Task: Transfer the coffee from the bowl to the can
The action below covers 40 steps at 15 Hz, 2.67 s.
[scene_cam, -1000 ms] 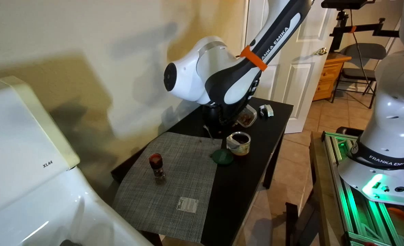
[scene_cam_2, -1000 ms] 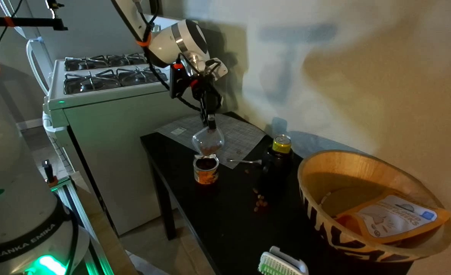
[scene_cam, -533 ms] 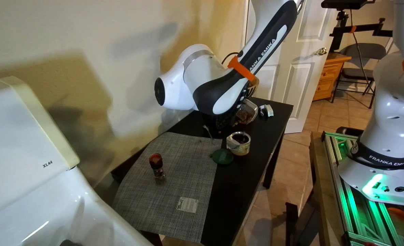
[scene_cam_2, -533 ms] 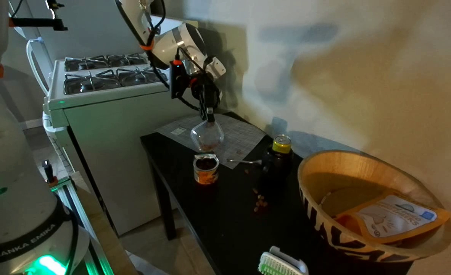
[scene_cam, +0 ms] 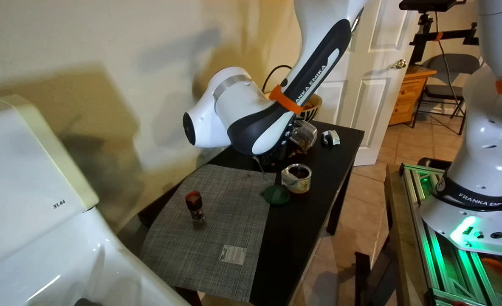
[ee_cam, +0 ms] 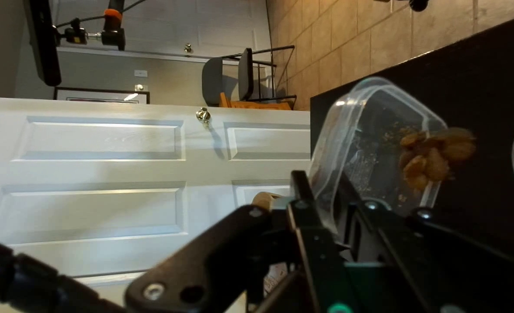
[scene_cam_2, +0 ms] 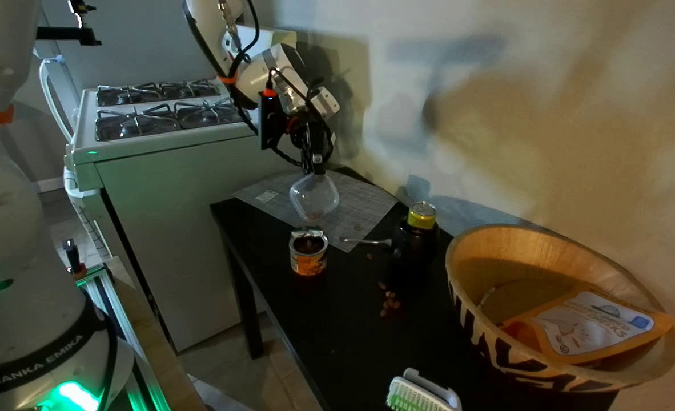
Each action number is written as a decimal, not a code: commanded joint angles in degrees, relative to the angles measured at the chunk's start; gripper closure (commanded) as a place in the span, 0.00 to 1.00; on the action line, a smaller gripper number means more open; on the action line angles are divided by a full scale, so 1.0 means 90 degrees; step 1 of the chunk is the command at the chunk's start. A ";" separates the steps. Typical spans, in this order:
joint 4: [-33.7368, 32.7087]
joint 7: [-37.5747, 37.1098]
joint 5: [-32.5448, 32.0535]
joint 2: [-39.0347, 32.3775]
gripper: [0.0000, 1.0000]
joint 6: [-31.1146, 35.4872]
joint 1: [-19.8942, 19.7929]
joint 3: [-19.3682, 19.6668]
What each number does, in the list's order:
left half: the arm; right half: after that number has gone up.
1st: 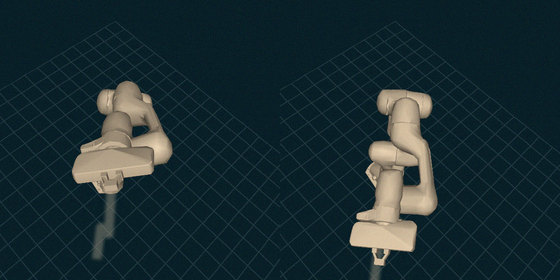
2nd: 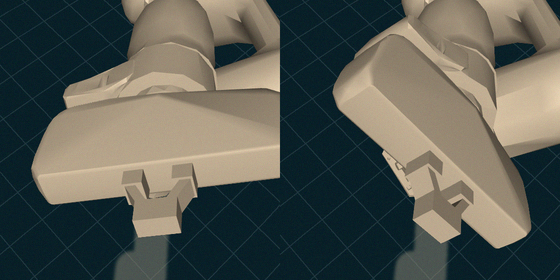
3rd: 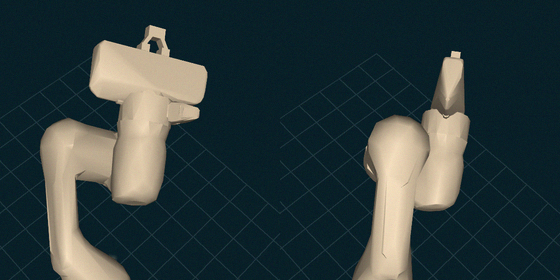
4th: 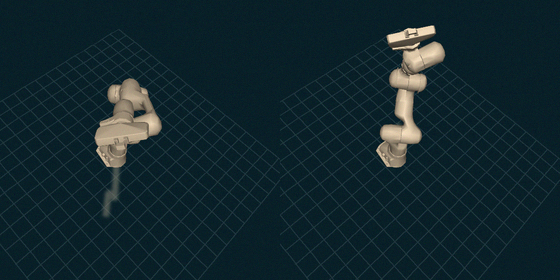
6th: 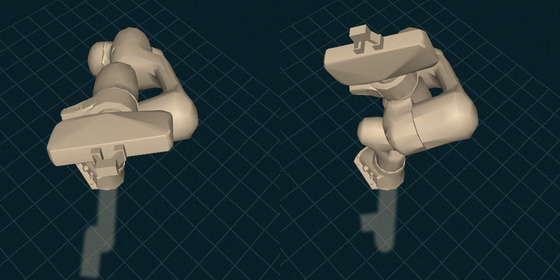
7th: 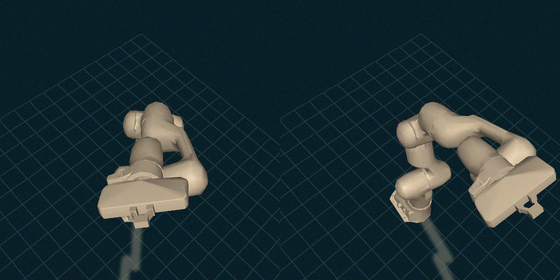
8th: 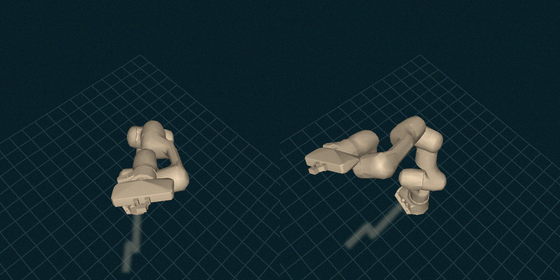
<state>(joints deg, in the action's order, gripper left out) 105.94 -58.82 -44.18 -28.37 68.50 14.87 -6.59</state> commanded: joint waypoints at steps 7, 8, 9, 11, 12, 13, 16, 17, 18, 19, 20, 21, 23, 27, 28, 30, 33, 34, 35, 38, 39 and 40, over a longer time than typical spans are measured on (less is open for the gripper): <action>-0.0338 0.0379 0.0082 -0.0042 0.96 -0.0202 -0.0036 -0.0035; -0.0199 0.0560 0.0204 0.0160 0.96 0.0100 -0.0168 -0.0072; -0.0072 0.0702 0.0350 0.0357 0.96 0.0381 -0.0285 -0.0075; 0.0447 0.0948 0.0526 0.0964 0.96 0.0963 -0.0542 -0.0001; 0.0726 0.1068 0.0622 0.1302 0.96 0.1272 -0.0698 0.0055; 0.1049 0.1191 0.0722 0.1670 0.96 0.1584 -0.0858 0.0122; 0.1787 0.1622 0.1195 0.2548 0.96 0.2359 -0.1310 0.0410; 0.1986 0.1764 0.1401 0.2804 0.96 0.2553 -0.1420 0.0507; 0.2112 0.1886 0.1609 0.2967 0.96 0.2751 -0.1524 0.0610; 0.2240 0.2033 0.1831 0.3157 0.96 0.2910 -0.1612 0.0700; 0.2292 0.2179 0.2061 0.3324 0.96 0.3009 -0.1689 0.0783; 0.2270 0.2317 0.2311 0.3434 0.96 0.3049 -0.1758 0.0856; 0.2170 0.2421 0.2866 0.3597 0.96 0.3030 -0.1847 0.0950; 0.2040 0.2334 0.3988 0.3813 0.96 0.3344 -0.1857 0.0937; 0.1910 0.2309 0.3538 0.3617 0.83 0.3003 -0.1891 0.0917; 0.1904 0.2310 0.3787 0.3694 0.83 0.3180 -0.1889 0.0889; 0.1974 0.1906 0.4098 0.3713 0.96 0.3451 -0.1920 0.0915; 0.1985 0.1600 0.4375 0.3576 0.96 0.3844 -0.1916 0.0917; 0.1992 0.1420 0.4537 0.3439 0.96 0.4201 -0.1904 0.0908; 0.2036 0.0896 0.5034 0.2829 0.96 0.5718 -0.1865 0.0902; 0.2008 0.0726 0.5139 0.2560 0.96 0.6297 -0.1841 0.0900; 0.1870 0.0578 0.5235 0.2219 0.96 0.6872 -0.1806 0.0898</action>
<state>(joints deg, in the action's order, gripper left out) 124.39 -49.28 -0.44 -1.46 119.28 -1.87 1.71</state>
